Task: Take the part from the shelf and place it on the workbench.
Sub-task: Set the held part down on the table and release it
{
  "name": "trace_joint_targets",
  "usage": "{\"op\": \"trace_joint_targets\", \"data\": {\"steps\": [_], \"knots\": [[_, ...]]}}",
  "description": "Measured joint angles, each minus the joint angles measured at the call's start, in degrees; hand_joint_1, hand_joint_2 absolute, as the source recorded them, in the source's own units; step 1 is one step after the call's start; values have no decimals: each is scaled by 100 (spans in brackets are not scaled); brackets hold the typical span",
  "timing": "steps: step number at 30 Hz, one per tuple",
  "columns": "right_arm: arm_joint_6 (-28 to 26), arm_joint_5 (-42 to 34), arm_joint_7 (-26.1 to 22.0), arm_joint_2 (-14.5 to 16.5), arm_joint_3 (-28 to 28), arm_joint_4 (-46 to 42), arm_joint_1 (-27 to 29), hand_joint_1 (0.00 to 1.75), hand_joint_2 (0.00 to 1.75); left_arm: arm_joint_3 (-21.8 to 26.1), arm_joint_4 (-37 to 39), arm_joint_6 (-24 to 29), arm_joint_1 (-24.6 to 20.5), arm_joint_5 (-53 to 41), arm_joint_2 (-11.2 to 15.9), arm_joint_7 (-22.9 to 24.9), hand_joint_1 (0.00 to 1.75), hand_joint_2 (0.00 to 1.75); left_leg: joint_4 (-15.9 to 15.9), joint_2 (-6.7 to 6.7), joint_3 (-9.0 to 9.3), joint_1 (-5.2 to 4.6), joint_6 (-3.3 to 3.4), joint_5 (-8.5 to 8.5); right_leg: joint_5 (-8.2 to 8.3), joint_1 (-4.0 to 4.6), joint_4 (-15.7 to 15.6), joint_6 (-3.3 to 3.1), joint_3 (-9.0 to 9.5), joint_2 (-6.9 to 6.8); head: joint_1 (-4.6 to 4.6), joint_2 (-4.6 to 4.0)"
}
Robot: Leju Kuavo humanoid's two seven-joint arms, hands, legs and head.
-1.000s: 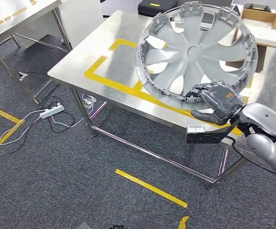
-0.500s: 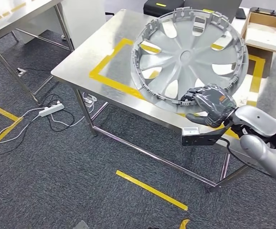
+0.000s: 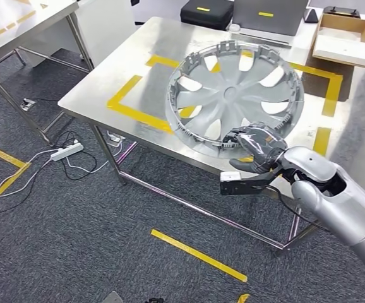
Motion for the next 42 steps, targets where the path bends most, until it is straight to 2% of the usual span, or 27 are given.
{"op": "trace_joint_targets", "data": {"steps": [2, 4, 7, 8, 10, 12, 13, 14, 15, 17, 18, 19, 22, 24, 25, 27, 28, 29, 30, 32, 33, 34, 35, 37, 39, 40, 42], "knots": [[-38, 20, -15, 151, 25, 152, 26, 175, 175, -8, 0, 0, -13, -1, 2, 1, 0, 175, -780, -1, 331, -29, 71, 412, -16, 15, 1, 7, 17, 14, 1, 0], [-108, 40, -22, 316, 46, 350, 54, 175, 175, -24, 0, -4, -27, -12, 4, 3, 0, 175, -1324, 0, 559, -62, 115, 560, -21, 28, 1, 33, -1, 22, 2, 0], [-157, 74, -49, 553, 96, 701, 119, 175, 175, -51, 0, -16, -27, -45, -2, 18, 0, 175, -1457, 3, 607, -56, 145, 548, -29, 28, -11, 103, -33, 20, 4, 0], [-161, 87, -62, 620, 115, 812, 140, 175, 175, -60, 0, -21, -26, -50, -6, 23, 0, 175, -1486, 6, 628, -43, 165, 560, -79, 27, 39, 126, -65, 17, 6, 0], [-178, 107, -78, 726, 152, 1006, 181, 175, 175, -79, 0, -31, -38, -54, -18, 29, 0, 175, -1532, 10, 664, -19, 209, 581, -331, 21, 481, 162, -289, 10, 10, 0], [-207, 110, -90, 812, 183, 1188, 245, 175, 175, -91, 0, -50, -43, -54, -27, 31, 0, 175, -1532, 5, 665, -21, 229, 576, -643, 11, 1240, 191, -657, 8, 16, 0], [-221, 113, -97, 855, 191, 1273, 285, 175, 175, -93, 0, -66, -38, -54, -32, 31, 0, 175, -1530, 2, 666, -21, 229, 572, -707, 4, 1506, 204, -803, 7, 16, 0], [-235, 119, -103, 905, 199, 1361, 315, 175, 175, -95, 0, -80, -32, -54, -35, 30, 0, 175, -1526, 0, 669, -18, 224, 566, -663, -3, 1571, 217, -858, 5, 17, 0], [-245, 128, -107, 958, 207, 1444, 334, 175, 175, -97, 0, -93, -27, -54, -37, 27, 0, 175, -1517, 0, 672, -12, 213, 557, -514, -12, 1404, 227, -797, 0, 16, 0], [-262, 145, -112, 1060, 221, 1606, 345, 175, 175, -101, 0, -111, -32, -52, -45, 20, 0, 175, -1478, -1, 671, 0, 169, 522, -142, -20, 642, 242, -427, -20, 17, 0], [-271, 152, -113, 1109, 228, 1670, 351, 175, 175, -102, 0, -117, -38, -52, -48, 14, 0, 175, -1445, -1, 660, -3, 141, 501, -35, -16, 310, 229, -249, -23, 15, 1], [-283, 158, -116, 1154, 232, 1731, 365, 175, 175, -104, 0, -124, -42, -52, -50, 7, 0, 175, -1422, -1, 648, -8, 113, 489, 2, -10, 110, 209, -136, -22, 14, 1], [-309, 179, -130, 1276, 236, 1903, 402, 175, 175, -109, 0, -143, -36, -51, -47, -5, 0, 175, -1403, 1, 631, -13, 50, 480, -6, 4, 40, 115, -84, -4, 9, 0], [-324, 188, -133, 1350, 224, 2013, 402, 175, 175, -112, 0, -150, -33, -48, -40, -5, 0, 175, -1219, 5, 568, -3, -1, 344, -3, -11, 24, 50, -53, -6, -14, 0], [-332, 191, -128, 1387, 216, 2065, 401, 175, 175, -113, 0, -154, -33, -46, -38, -2, 0, 175, -964, 6, 464, 3, -30, 200, -7, -16, 16, 22, -34, -9, -29, 0], [-357, 191, -108, 1451, 200, 2175, 402, 175, 175, -115, 0, -161, -27, -39, -40, 10, 0, 175, -217, 7, 134, 16, -65, -127, -20, -6, 17, -10, -16, -11, -51, 0], [-374, 191, -91, 1486, 184, 2231, 404, 175, 175, -116, 0, -162, -21, -37, -43, 17, 0, 175, 91, 7, -14, 19, -70, -222, -24, 0, 17, -15, -10, -10, -51, 0], [-394, 191, -71, 1516, 160, 2282, 403, 175, 175, -117, 0, -165, -15, -36, -45, 21, 0, 175, 224, 7, -86, 20, -65, -217, -27, 5, 18, -18, -5, -7, -51, 0], [-409, 191, -46, 1551, 127, 2331, 399, 175, 175, -120, 0, -168, -12, -35, -46, 23, 0, 175, 137, 7, -56, 20, -50, -104, -31, 9, 18, -20, 4, -3, -51, 0], [-423, 173, -10, 1617, 50, 2415, 375, 175, 175, -126, 0, -178, -16, -35, -46, 26, 0, 175, -561, 7, 248, 13, 0, 293, -42, 11, 18, -18, 25, 4, -50, 0], [-427, 152, 1, 1651, 6, 2459, 354, 175, 175, -128, 0, -184, -20, -35, -44, 28, 0, 175, -939, 6, 416, 3, 22, 438, -48, 21, 22, -8, 20, 9, -49, 0], [-435, 132, 10, 1684, -33, 2502, 331, 175, 175, -130, 0, -190, -26, -35, -44, 33, 0, 175, -1210, 5, 532, -8, 37, 511, -48, 26, 24, 10, 4, 13, -49, 0], [-446, 120, 25, 1714, -68, 2550, 310, 175, 175, -132, 0, -196, -30, -36, -43, 37, 0, 175, -1353, 4, 586, -19, 45, 520, -44, 30, 23, 31, -15, 17, -47, 0], [-469, 126, 73, 1779, -127, 2656, 271, 175, 175, -136, 0, -207, -30, -41, -44, 51, 0, 175, -1412, 4, 600, -27, 67, 508, -36, 23, 12, 85, -41, 21, -43, 0], [-478, 136, 128, 1833, -198, 2783, 214, 175, 175, -143, 0, -219, -31, -48, -45, 69, 0, 175, -1468, 7, 634, -15, 123, 538, -138, 13, 130, 124, -116, 15, -38, 0], [-479, 137, 149, 1852, -233, 2845, 179, 175, 175, -146, 0, -223, -40, -50, -46, 78, 0, 175, -1493, 8, 651, -6, 153, 551, -263, 11, 345, 136, -220, 13, -34, 0], [-480, 137, 173, 1873, -286, 2952, 131, 175, 175, -152, 0, -233, -59, -50, -54, 87, 0, 175, -1496, 7, 658, -9, 182, 552, -597, 9, 1100, 155, -582, 12, -28, 0]]}}
